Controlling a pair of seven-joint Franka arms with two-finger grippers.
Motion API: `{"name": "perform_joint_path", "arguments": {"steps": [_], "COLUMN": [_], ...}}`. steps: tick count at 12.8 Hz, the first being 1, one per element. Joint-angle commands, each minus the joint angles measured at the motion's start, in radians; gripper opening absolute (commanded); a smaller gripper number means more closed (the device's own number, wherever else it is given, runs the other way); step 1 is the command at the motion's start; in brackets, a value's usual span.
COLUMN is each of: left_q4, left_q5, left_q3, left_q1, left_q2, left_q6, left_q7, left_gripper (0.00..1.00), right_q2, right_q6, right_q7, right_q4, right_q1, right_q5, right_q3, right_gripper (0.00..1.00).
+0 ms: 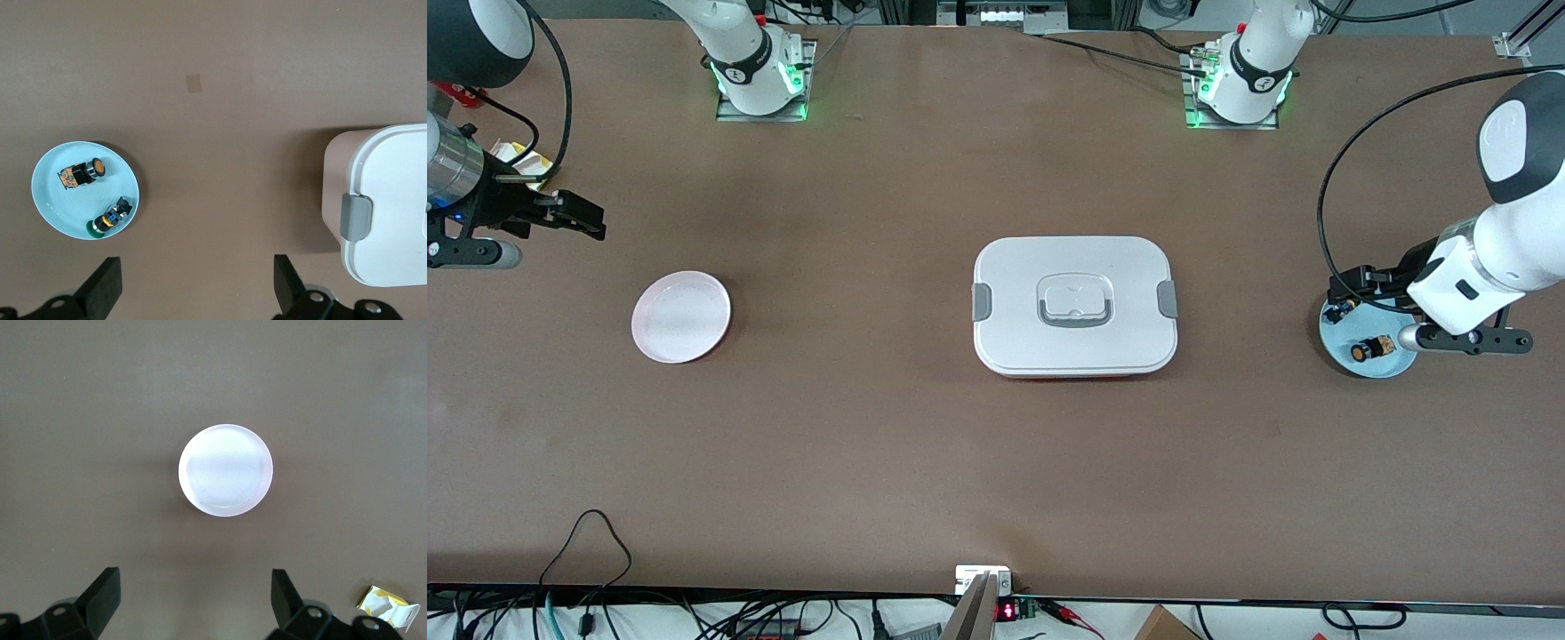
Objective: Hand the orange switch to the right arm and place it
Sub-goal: 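Lower the left gripper onto the orange switch in the blue dish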
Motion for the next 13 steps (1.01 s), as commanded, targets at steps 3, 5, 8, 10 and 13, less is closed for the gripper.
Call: {"name": "perform_joint_path", "arguments": {"steps": [3, 5, 8, 10, 13], "left_q4": [-0.001, -0.012, -0.174, -0.303, -0.371], "left_q5": [0.019, 0.019, 0.028, 0.028, 0.028], "left_q3": [0.001, 0.003, 0.003, 0.003, 0.001], "left_q1": [0.072, 0.082, 0.143, 0.190, 0.244], "left_q2": [0.103, 0.160, 0.170, 0.159, 0.166], "left_q6": [0.069, 0.129, 0.403, 0.595, 0.668], "left_q7": [0.023, 0.014, 0.107, 0.161, 0.166], "left_gripper": [1.00, 1.00, 1.00, 1.00, 1.00], "right_q2": [0.007, 0.007, 0.012, 0.013, 0.013], "right_q6": [-0.006, -0.006, -0.006, -0.006, -0.009], "right_q7": [-0.011, -0.011, -0.011, -0.011, -0.011], "right_q4": [0.017, 0.017, 0.017, 0.017, 0.017], "right_q1": [0.003, 0.003, 0.004, 0.004, 0.004], "right_q5": [-0.007, -0.007, -0.007, -0.007, -0.007], "right_q3": [-0.001, -0.001, -0.001, 0.000, 0.000], "right_gripper": [1.00, 1.00, 1.00, 1.00, 1.00]}}
